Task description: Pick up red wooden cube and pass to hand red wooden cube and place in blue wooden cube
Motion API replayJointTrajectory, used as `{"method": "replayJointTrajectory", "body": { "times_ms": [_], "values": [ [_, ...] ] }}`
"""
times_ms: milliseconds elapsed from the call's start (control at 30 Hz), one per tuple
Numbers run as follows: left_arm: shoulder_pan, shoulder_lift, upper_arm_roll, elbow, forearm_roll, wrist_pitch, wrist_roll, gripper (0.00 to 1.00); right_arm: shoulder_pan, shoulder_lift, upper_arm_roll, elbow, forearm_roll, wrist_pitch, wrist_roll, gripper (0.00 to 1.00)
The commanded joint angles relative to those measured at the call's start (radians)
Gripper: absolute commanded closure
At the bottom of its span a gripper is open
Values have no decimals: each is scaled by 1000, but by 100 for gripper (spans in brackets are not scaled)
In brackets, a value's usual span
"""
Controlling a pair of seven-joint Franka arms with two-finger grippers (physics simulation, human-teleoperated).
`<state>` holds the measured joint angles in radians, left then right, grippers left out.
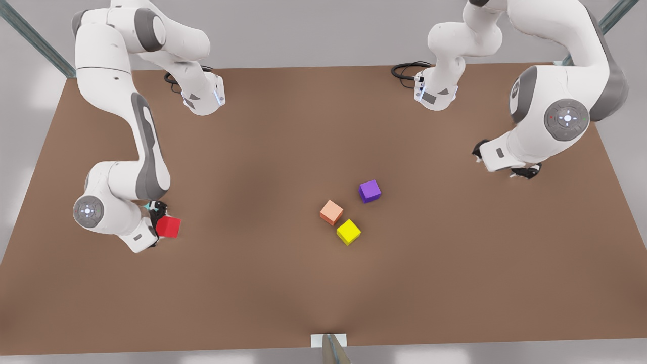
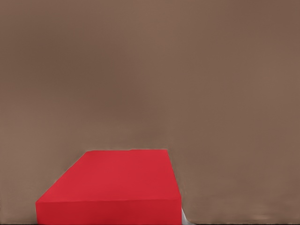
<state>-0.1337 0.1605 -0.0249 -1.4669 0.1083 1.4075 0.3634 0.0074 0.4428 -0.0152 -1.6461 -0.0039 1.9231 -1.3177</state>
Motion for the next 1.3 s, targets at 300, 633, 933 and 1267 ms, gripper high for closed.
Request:
{"method": "replayJointTrajectory", "body": {
  "times_ms": [300, 633, 933, 1267],
  "values": [
    [-15, 53, 33, -4, -124, 54, -342, 0, -66, -141, -6, -331, -182, 280, 885, 39],
    [-17, 68, 33, -7, -127, 45, -342, 0, -121, -168, -6, -489, -242, 412, 885, 39],
    [-17, 80, 33, -9, -125, 45, -343, 0, -136, -159, -12, -518, -242, 455, 884, 39],
    [-18, 86, 33, -9, -125, 38, -345, 0, -164, -136, -14, -543, -243, 478, 884, 38]
  ]
}}
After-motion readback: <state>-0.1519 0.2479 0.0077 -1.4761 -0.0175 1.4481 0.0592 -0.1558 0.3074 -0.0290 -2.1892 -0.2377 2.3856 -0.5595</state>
